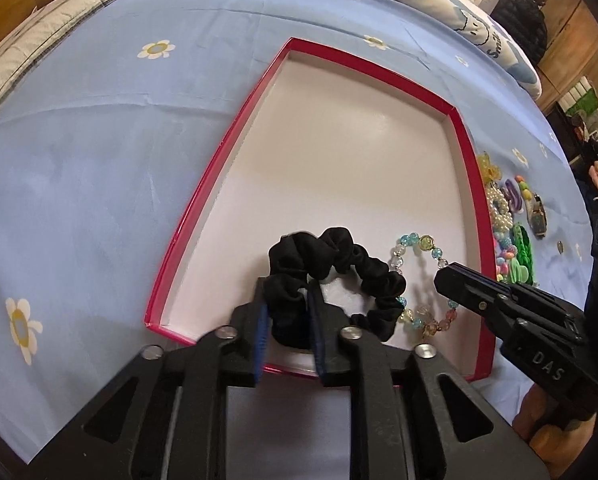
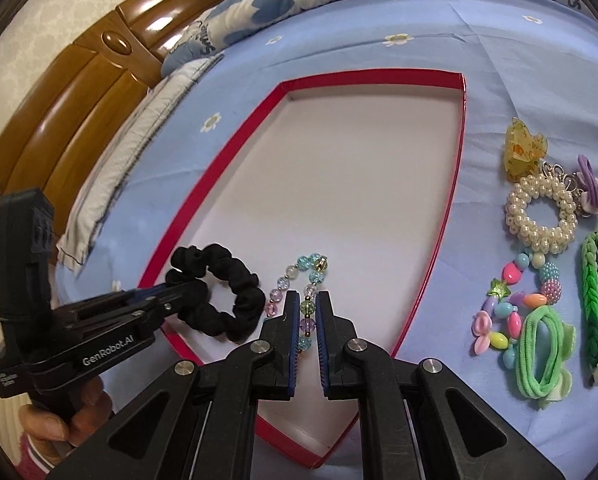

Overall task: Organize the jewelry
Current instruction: 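Carry both items into the red box and open both tools to release, then move the left tool to the green braided hair tie while the right tool reaches the gold watch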

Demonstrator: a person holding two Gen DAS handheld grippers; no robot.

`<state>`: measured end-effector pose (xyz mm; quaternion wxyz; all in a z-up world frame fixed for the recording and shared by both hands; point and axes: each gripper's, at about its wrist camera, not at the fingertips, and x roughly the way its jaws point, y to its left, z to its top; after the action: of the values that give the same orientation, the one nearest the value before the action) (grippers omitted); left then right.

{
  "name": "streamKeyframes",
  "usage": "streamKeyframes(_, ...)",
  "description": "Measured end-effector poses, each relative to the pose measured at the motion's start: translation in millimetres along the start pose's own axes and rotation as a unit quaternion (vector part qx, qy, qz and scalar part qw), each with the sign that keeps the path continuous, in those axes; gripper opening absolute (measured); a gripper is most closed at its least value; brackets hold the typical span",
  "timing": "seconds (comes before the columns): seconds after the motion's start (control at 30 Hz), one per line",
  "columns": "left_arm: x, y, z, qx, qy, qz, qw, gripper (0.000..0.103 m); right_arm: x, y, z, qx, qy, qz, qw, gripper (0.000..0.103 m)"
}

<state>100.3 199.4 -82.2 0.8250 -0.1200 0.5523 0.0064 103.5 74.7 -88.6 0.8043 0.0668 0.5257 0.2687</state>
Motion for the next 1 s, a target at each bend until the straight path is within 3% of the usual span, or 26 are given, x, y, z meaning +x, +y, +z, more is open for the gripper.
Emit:
streamKeyframes(0.1, -2, 1, 0, -0.004, -0.003, -0.004, 1.0, 0.036, 2, 2, 0, -0.006, 0.002, -0.011, 1.0, 0.013)
streamKeyframes(0.33, -10, 0, -1, -0.001, -0.013, 0.01, 0.9999, 0.042, -9, 1, 0, -0.008, -0.007, -0.017, 1.0, 0.014)
streamKeyframes(0.43, -18, -3, -2, 0.0, -0.021, 0.013, 0.9997, 0.049, -20, 0, -1, -0.005, -0.019, -0.013, 1.0, 0.022)
streamKeyframes(0.5, -23, -7, -3, 0.005, -0.026, 0.017, 0.9995, 0.05, -30, -3, -3, 0.001, -0.029, -0.01, 1.0, 0.027)
streamKeyframes(0.77, -43, -25, -10, 0.012, -0.038, 0.002, 0.9992, 0.05, -68, -27, -22, 0.034, -0.056, -0.005, 0.998, 0.029)
streamKeyframes(1.0, -49, -62, -17, 0.042, -0.041, -0.013, 0.9982, 0.05, -106, -72, -51, 0.085, -0.082, -0.03, 0.993, 0.037)
